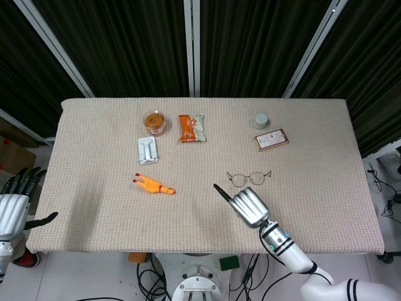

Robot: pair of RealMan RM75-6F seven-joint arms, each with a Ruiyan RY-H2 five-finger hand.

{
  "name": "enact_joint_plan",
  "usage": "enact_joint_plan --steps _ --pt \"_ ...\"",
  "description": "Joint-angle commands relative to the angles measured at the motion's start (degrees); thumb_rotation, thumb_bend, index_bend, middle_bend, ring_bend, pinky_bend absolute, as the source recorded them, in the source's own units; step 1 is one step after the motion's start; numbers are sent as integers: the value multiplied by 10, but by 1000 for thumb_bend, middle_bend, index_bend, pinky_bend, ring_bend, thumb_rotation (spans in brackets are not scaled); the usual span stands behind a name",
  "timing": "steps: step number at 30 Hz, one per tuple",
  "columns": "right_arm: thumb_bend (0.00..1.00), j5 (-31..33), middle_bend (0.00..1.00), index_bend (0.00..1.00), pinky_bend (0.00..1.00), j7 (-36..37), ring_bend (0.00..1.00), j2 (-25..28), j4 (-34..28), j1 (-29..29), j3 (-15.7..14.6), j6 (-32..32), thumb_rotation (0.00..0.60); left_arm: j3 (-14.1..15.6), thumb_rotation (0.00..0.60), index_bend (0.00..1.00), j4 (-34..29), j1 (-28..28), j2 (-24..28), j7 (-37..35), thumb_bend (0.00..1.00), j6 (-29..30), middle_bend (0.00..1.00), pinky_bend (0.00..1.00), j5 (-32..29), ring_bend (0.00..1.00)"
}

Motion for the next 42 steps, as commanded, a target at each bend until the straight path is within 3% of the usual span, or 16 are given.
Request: enact_joint_plan --steps 1,23,33,42 --pt "1000 26 950 0 926 -18 908 -23 21 16 6 -10 600 1 499 117 3 0 -1 -3 23 -1 82 159 -1 29" --pt "1000 178 950 0 925 -69 908 -58 88 56 24 28 600 1 502 117 12 -1 -3 -7 23 -9 82 159 -8 29" --pt "1000 260 950 0 926 -62 908 -47 112 51 8 36 600 4 503 117 11 -4 -6 -3 23 -15 82 159 -5 28" --pt "1000 272 950 0 925 -24 908 -42 128 49 -12 37 600 4 503 117 6 -5 -5 2 23 -14 82 159 -4 29"
